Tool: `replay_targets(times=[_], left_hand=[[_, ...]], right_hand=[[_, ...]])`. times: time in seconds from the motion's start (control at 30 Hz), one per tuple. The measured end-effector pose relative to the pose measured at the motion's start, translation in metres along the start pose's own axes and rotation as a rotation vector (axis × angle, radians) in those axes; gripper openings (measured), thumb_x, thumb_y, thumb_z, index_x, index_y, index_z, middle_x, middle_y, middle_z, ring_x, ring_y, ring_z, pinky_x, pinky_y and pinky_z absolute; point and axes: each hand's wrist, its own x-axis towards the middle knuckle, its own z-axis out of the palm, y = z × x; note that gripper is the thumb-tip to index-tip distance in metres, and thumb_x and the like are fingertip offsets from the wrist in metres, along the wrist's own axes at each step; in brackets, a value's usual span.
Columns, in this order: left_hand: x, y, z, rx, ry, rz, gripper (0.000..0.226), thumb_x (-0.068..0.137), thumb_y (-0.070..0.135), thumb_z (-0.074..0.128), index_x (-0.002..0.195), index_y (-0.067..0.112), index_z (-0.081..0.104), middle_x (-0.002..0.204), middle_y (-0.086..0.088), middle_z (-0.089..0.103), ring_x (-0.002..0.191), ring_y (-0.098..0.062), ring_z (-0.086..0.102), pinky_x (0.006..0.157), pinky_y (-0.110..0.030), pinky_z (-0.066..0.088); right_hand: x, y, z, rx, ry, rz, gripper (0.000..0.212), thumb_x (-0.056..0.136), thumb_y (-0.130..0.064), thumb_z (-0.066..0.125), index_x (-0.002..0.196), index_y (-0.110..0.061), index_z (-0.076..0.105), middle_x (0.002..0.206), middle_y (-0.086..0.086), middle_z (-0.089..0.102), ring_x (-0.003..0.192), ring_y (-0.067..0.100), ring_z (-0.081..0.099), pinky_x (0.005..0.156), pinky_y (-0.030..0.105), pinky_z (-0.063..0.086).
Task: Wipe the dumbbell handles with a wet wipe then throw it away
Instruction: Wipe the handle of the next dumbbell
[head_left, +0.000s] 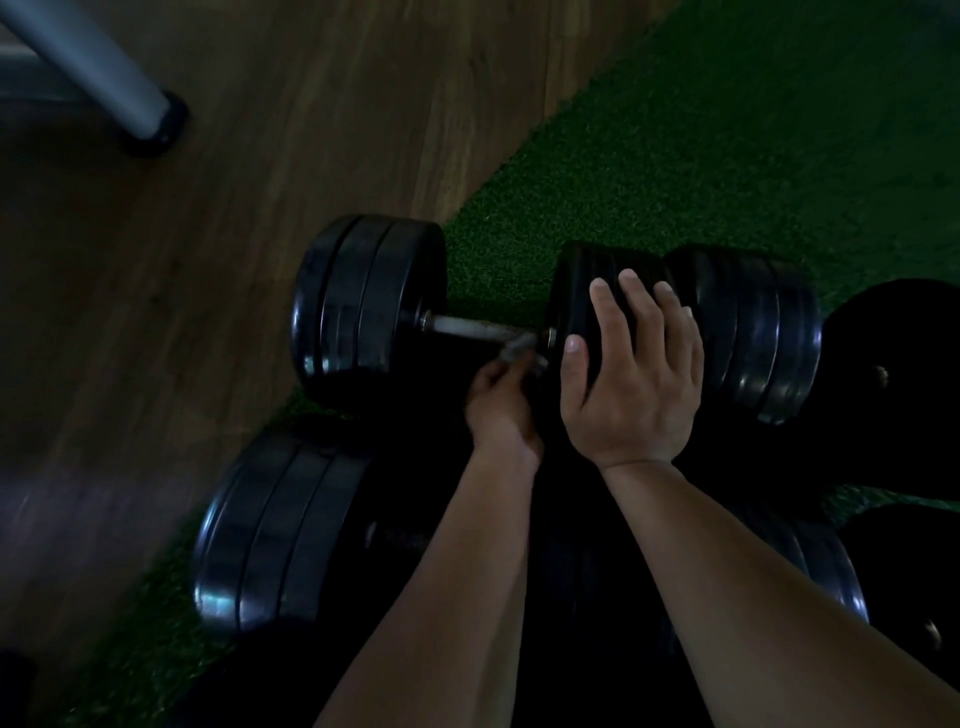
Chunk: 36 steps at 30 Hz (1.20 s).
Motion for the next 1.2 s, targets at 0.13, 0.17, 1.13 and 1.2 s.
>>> replay_targets(times=[0.13,0.17,1.13,1.2], left_hand=[[0.006,0.004,-0.007,0.061,-0.018,0.001,0.035,0.089,0.004,0.067,0.123,0.0,0.063,0.108,-0.02,0.072,0.089,-0.029,0.07,0.076,-0.035,0.058],[0.01,0.009,-0.012,0.008,-0.002,0.014,0.035,0.09,0.004,0.066,0.124,0.001,0.063,0.11,-0.02,0.071,0.092,-0.031,0.07,0.075,-0.034,0.058],[-0.024,0.108,0.055,2.185,-0.347,0.589,0.01,0.094,0.008,0.054,0.089,0.015,0.058,0.089,-0.008,0.058,0.091,-0.032,0.062,0.073,-0.036,0.047],[-0.026,0.12,0.052,2.215,-0.323,0.602,0.008,0.093,0.009,0.057,0.094,0.013,0.063,0.085,-0.007,0.057,0.093,-0.032,0.063,0.072,-0.036,0.048]], right_hand=[[0.0,0.0,0.0,0.004,-0.006,0.004,0.049,0.1,-0.043,0.04,0.138,-0.017,0.055,0.145,0.008,0.052,0.137,0.034,0.044,0.116,0.047,0.028],[0.0,0.0,0.0,0.006,-0.005,0.002,0.049,0.1,-0.043,0.039,0.138,-0.016,0.055,0.145,0.008,0.052,0.137,0.034,0.044,0.116,0.047,0.029],[-0.001,0.0,-0.003,0.014,-0.036,0.004,0.05,0.102,-0.044,0.037,0.14,-0.018,0.054,0.147,0.007,0.05,0.139,0.033,0.041,0.117,0.047,0.027],[0.0,-0.001,-0.003,0.017,-0.03,0.004,0.049,0.101,-0.044,0.038,0.14,-0.018,0.054,0.146,0.007,0.05,0.138,0.033,0.041,0.117,0.047,0.026]])
